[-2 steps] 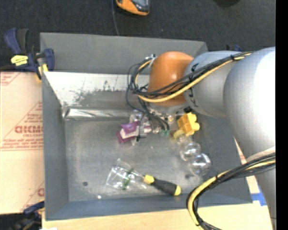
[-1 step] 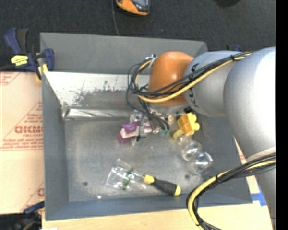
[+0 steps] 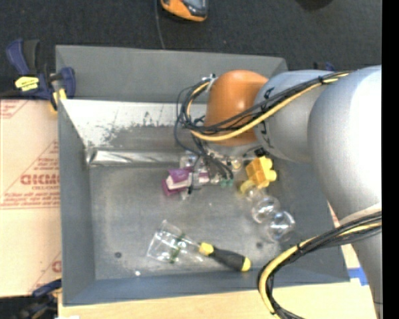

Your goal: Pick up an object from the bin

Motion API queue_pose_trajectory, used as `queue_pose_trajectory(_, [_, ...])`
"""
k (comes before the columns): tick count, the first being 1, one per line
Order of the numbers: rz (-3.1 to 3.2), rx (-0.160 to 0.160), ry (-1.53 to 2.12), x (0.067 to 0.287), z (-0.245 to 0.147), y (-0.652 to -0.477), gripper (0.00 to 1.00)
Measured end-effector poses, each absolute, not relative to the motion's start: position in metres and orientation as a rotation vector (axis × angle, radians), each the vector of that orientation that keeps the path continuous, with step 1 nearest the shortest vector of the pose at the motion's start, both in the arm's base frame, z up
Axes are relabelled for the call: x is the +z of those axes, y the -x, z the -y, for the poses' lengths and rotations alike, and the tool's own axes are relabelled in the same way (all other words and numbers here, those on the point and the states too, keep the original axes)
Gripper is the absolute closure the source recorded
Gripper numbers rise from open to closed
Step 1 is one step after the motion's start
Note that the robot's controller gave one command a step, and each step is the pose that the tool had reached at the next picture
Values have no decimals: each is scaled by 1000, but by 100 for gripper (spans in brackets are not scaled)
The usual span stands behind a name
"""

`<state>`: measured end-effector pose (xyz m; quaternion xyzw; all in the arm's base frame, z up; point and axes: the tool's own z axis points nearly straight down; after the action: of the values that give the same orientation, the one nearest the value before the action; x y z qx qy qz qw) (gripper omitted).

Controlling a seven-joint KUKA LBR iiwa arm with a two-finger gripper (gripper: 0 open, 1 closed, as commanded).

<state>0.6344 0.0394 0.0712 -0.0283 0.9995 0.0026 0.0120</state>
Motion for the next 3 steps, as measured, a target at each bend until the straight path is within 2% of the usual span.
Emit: queue_pose_trajectory(3, [-3108,8,87,72,-35,-639,100])
